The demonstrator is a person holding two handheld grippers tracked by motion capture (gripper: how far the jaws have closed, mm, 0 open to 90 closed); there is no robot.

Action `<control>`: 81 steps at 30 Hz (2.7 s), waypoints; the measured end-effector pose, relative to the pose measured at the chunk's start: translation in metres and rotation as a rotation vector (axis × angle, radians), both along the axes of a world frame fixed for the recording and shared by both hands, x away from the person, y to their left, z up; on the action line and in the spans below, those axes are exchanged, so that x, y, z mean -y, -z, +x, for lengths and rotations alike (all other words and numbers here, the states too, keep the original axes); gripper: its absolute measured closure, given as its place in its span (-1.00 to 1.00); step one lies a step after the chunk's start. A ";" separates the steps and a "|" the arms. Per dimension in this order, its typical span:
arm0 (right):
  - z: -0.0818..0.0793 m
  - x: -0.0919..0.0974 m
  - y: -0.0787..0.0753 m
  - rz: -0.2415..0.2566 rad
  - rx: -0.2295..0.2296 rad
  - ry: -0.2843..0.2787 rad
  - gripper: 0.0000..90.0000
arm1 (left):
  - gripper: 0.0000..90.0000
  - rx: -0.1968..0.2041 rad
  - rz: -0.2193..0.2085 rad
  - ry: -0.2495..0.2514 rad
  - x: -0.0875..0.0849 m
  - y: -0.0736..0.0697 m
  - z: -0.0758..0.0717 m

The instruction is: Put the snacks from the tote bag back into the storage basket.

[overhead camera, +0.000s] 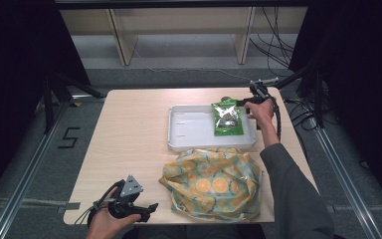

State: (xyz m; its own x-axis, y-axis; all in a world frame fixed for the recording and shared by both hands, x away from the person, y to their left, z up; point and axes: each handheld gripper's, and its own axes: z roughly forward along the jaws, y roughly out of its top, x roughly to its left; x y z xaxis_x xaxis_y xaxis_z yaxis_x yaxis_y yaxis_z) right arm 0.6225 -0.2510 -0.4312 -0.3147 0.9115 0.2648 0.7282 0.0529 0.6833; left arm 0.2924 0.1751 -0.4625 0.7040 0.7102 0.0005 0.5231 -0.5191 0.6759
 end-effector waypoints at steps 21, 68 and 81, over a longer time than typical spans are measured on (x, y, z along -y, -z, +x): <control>-0.039 -0.013 -0.037 -0.017 0.059 -0.165 0.18 | -0.55 0.005 0.001 -0.014 -0.001 0.000 0.001; -0.126 -0.015 -0.042 -0.030 0.132 -0.367 -0.12 | -0.55 0.005 0.009 -0.016 -0.003 -0.001 0.002; -0.156 -0.009 -0.031 -0.041 0.108 -0.378 -0.14 | -0.55 0.007 0.008 -0.022 -0.004 -0.002 0.002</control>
State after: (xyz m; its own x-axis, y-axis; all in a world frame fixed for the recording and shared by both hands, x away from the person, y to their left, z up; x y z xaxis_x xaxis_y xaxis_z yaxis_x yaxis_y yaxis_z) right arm 0.4669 -0.2425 -0.4006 -0.6545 0.7349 0.1778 0.5763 0.3326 0.7465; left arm 0.2943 0.1788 -0.4609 0.6879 0.7257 0.0112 0.5298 -0.5126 0.6757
